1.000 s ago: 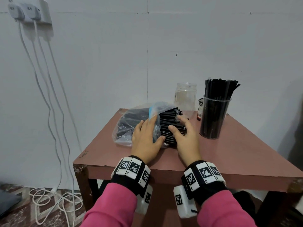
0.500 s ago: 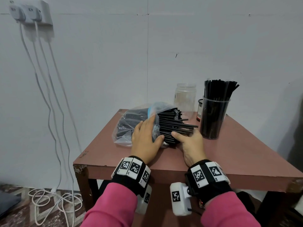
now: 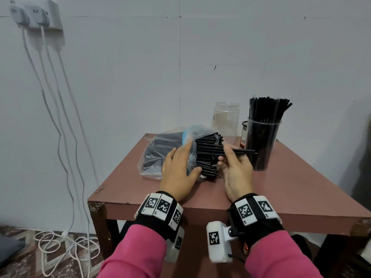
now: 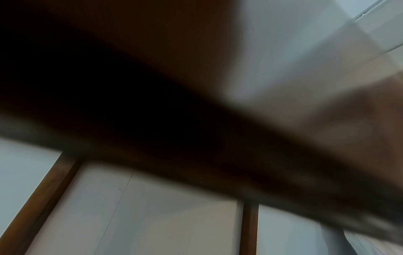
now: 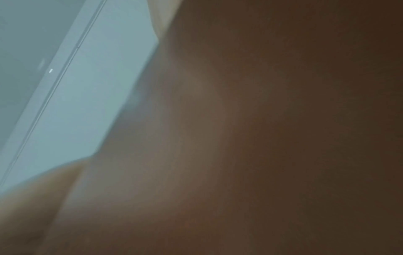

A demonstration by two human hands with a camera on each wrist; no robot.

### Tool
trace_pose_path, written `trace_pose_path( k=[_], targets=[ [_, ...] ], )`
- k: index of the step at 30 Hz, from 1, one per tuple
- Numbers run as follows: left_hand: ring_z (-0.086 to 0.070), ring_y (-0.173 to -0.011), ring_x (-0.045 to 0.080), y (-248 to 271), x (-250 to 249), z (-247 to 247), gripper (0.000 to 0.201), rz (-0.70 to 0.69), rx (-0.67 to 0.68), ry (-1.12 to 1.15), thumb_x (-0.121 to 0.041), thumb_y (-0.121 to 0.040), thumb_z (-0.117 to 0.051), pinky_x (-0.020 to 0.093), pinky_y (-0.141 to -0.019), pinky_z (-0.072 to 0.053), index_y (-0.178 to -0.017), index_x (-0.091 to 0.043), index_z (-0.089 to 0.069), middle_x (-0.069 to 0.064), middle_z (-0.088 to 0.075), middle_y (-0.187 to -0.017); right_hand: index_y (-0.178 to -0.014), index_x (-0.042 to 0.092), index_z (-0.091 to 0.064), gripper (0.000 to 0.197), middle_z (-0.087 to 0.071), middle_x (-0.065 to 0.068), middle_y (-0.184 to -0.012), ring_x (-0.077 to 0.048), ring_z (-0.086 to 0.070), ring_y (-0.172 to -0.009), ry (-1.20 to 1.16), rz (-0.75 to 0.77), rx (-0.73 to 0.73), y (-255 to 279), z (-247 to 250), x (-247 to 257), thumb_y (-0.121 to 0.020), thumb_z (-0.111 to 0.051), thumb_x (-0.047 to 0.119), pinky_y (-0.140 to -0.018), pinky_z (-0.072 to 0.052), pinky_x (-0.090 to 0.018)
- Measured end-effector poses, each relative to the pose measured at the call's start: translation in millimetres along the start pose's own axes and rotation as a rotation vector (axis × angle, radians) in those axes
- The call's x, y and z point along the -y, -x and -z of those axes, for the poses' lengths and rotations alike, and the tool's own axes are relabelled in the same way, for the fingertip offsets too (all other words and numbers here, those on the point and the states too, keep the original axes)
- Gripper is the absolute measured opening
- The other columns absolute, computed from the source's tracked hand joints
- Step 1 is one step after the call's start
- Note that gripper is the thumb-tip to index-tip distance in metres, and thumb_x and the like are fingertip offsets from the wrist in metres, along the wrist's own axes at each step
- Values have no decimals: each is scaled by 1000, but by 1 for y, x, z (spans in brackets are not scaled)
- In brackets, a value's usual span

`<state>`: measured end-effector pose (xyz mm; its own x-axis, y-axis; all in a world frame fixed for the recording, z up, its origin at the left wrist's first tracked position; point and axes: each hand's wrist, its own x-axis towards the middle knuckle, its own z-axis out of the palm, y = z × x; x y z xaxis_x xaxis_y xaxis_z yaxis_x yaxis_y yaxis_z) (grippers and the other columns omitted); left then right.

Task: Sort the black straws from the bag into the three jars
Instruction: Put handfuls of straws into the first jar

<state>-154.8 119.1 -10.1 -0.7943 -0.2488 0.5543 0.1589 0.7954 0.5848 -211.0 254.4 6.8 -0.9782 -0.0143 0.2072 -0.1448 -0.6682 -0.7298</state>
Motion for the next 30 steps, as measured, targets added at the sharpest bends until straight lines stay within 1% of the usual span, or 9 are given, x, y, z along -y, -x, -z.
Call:
trace_pose_path(
  k=[2, 5, 10, 12, 16, 20, 26, 28, 30],
  targets=[
    [-15, -143, 22, 0, 0, 0, 80, 2, -5, 6, -34, -87, -63, 51, -116, -18, -150, -40, -15, -11, -31, -153, -97, 12, -62, 8, -65, -1, -82, -7, -59, -64, -46, -45, 56, 0, -1, 2, -91, -61, 7, -53, -48, -14],
    [-15, -144, 23, 1, 1, 0, 80, -8, 6, -3, -33, -87, -64, 50, -116, -18, -151, -37, -17, -9, -32, -153, -101, 10, -63, 9, -66, 0, -83, -7, -59, -65, 21, -110, 134, 3, -4, -1, -92, -60, 9, -53, -48, -14],
    [-18, -142, 23, 0, 0, 0, 79, -15, -11, -7, -32, -87, -64, 46, -117, -18, -151, -36, -18, -8, -35, -151, -95, 13, -55, 8, -61, -1, -76, -4, -56, -52, 49, -24, -82, -2, -1, -2, -93, -62, 16, -45, -45, -16],
    [-18, -141, 22, 0, 0, 0, 79, -13, -11, -7, -32, -87, -64, 44, -117, -17, -151, -36, -18, -8, -35, -151, -93, 16, -53, 10, -62, 0, -72, -4, -55, -51, 54, -22, -79, -2, -1, -1, -94, -61, 23, -43, -42, -18],
    [-19, -141, 22, 0, 0, 0, 79, -15, -5, -9, -33, -87, -64, 47, -116, -20, -150, -37, -18, -8, -36, -150, -94, 13, -60, 8, -63, -1, -81, -4, -58, -56, 54, -8, 6, 2, -4, 1, -95, -59, 21, -47, -45, -15],
    [-22, -140, 22, 0, -1, 1, 78, -15, -20, -5, -33, -86, -65, 49, -115, -21, -150, -36, -20, -8, -38, -148, -87, 13, -52, 13, -62, -1, -69, -3, -56, -47, 64, 79, -112, 3, -1, 7, -95, -58, 22, -42, -44, -15],
    [-23, -140, 23, 0, -2, 2, 77, -8, -27, 0, -33, -85, -66, 50, -115, -22, -150, -35, -23, -6, -37, -149, -83, 14, -47, 18, -60, -3, -73, -4, -60, -50, 141, 197, -149, 4, 13, 33, -96, -58, 19, -45, -48, -15],
    [-23, -140, 23, -1, 0, 2, 77, -18, -17, 0, -37, -86, -64, 51, -114, -22, -149, -41, -21, -4, -35, -151, -90, 10, -45, 19, -60, -2, -72, -4, -59, -50, 160, 215, -154, 3, 20, 46, -95, -59, 22, -47, -49, -15],
    [-23, -141, 22, 0, 0, 1, 73, -34, -15, 5, -49, -85, -57, 52, -114, -22, -146, -51, -18, -2, -33, -152, -104, 6, -45, 26, -63, 0, -64, -3, -59, -48, 183, 227, -145, 1, 27, 59, -94, -61, 23, -48, -49, -14]
  ],
)
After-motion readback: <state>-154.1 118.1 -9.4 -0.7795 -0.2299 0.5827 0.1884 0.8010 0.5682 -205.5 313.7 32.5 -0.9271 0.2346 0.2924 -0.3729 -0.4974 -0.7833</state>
